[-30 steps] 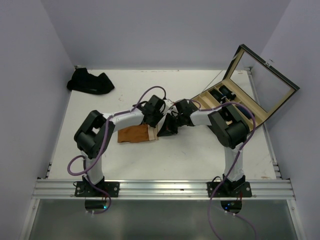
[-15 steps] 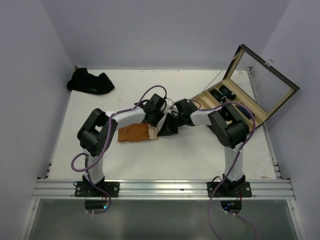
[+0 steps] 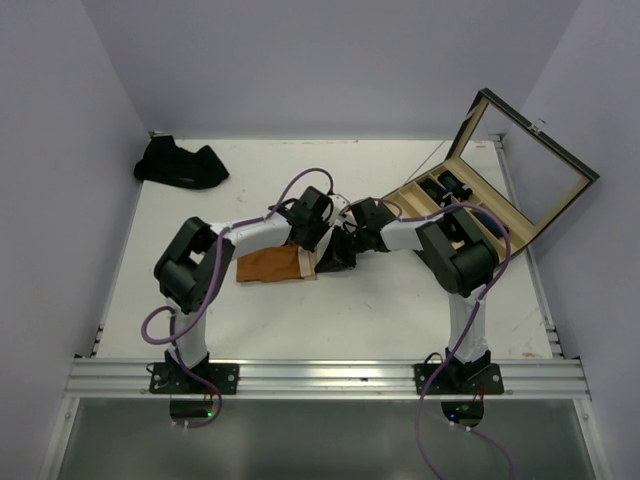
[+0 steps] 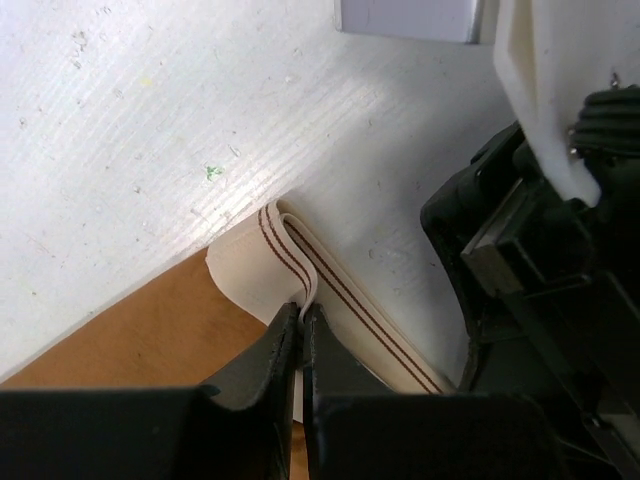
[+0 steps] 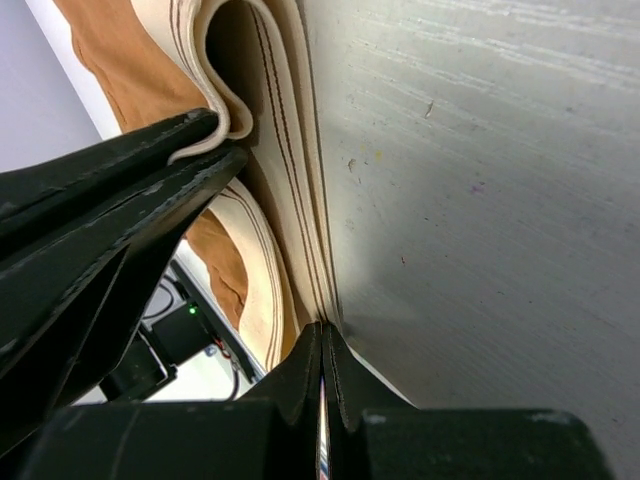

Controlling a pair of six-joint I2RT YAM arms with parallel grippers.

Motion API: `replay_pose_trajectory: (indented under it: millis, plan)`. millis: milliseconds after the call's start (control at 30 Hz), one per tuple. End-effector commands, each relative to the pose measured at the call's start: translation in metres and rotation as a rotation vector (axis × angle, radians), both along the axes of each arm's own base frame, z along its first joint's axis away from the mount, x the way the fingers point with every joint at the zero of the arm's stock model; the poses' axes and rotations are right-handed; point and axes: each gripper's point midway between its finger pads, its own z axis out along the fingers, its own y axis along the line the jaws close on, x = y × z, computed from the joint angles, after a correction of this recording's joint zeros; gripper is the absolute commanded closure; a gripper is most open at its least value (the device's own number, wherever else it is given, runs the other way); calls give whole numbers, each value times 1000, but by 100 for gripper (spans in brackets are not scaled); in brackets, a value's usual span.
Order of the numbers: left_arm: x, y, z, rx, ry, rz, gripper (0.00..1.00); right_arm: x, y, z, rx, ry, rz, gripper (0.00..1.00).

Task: Roll the underwear
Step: Fold the underwear

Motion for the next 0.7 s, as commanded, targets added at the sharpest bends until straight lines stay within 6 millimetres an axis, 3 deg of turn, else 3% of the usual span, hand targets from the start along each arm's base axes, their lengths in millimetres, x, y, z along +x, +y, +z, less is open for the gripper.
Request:
replay_pose_trajectory:
  millis: [0,167,300,500,667]
  plan:
    - [26,-23,51,-130,-138,6,96,-25,-40,-66,-268,82,-27,100]
    - [28,-27,58,-151,-156,-2,96,-25,-40,-67,-267,87,-26,100]
    - [27,-22,44,-113,-137,0,96,-25,-39,-66,-267,91,-23,100]
    - [17,-18,22,-80,-86,-35,80,-25,-40,-67,-269,94,-16,100]
    - [13,-17,24,-80,-84,-53,59,-22,-41,-61,-269,70,18,100]
